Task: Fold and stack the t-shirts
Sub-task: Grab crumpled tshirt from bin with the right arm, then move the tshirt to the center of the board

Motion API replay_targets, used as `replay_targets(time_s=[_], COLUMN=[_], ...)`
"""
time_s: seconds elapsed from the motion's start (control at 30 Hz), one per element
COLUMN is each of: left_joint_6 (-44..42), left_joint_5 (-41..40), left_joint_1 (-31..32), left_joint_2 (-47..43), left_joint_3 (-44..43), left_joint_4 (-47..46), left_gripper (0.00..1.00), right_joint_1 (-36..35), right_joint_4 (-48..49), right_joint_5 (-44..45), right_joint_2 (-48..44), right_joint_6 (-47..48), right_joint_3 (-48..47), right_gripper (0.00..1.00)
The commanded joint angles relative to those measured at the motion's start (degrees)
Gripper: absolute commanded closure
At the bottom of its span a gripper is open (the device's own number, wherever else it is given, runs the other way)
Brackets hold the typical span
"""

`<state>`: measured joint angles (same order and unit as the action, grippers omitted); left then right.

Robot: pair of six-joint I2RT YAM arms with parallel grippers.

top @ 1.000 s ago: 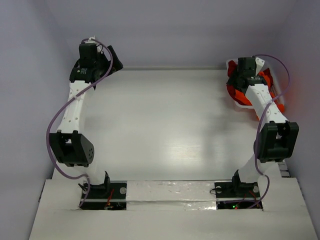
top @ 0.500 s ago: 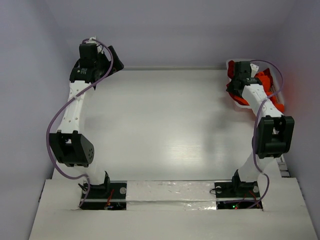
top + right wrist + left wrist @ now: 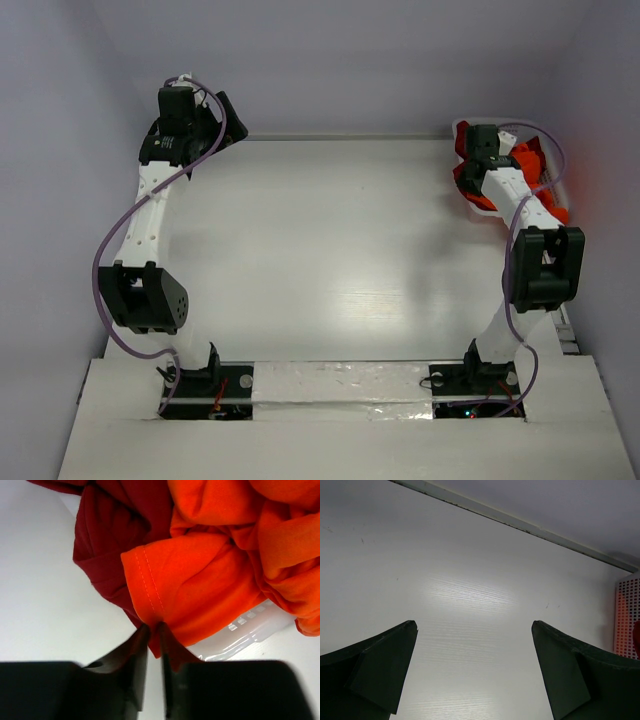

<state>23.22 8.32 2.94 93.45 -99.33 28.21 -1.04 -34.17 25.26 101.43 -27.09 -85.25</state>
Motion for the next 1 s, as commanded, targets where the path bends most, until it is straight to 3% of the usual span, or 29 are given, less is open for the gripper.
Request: replay_targets(time_s=[0.0,0.07,0.3,0.37,0.53,0.63,0.77,0.87,0.97], left_joint_6=[-0.11,0.07,0.59,0.68,1.65,2.61,3.58,3.67,3.85], left_joint_5=[0.82,0.91,1.44,1.35,2.14,4.24,5.83,5.66,5.92], left_joint_1=[0.14,0.14,0.14,0.14,0.14,0.14,0.66,0.66,0.66], left_joint_2=[-2.92,-3.01,-3.36,-3.97,-5.21,-5.64,-8.28,-11.44,-15.66], left_joint_3=[0.19,0.36,1.59,2.56,5.37,7.39,12.48,16.35,20.48], left_joint_4=[-1.22,-1.49,-2.1,-3.15,-5.61,-7.02,-9.57,-10.71,-12.29], left_gripper=[0.01,0.01,0.01,0.01,0.01,0.01,0.01,0.01,0.01], right_joint_1=[0.25,0.25,0.25,0.25,-2.47,-9.57,-21.88,-27.34,-32.85], right_joint_4=[0.51,-0.1,-3.18,-3.53,-7.91,-12.21,-19.87,-20.94,-17.96], right_joint_5=[2.78,3.92,1.57,-5.28,-24.77,-31.13,-28.51,-30.17,-32.2], right_joint_2=[-1.76,-1.85,-4.29,-5.88,-4.67,-1.78,3.84,5.53,4.31], right_joint_6=[-1.38,-1.47,-1.65,-0.34,3.0,5.89,10.3,10.4,10.65], right_joint_3=[-0.44,-0.97,-6.4,-9.48,-28.1,-41.15,-59.73,-65.29,-63.38], right_gripper=[0.83,1.0,1.0,1.0,1.0,1.0,1.0,1.0,1.0])
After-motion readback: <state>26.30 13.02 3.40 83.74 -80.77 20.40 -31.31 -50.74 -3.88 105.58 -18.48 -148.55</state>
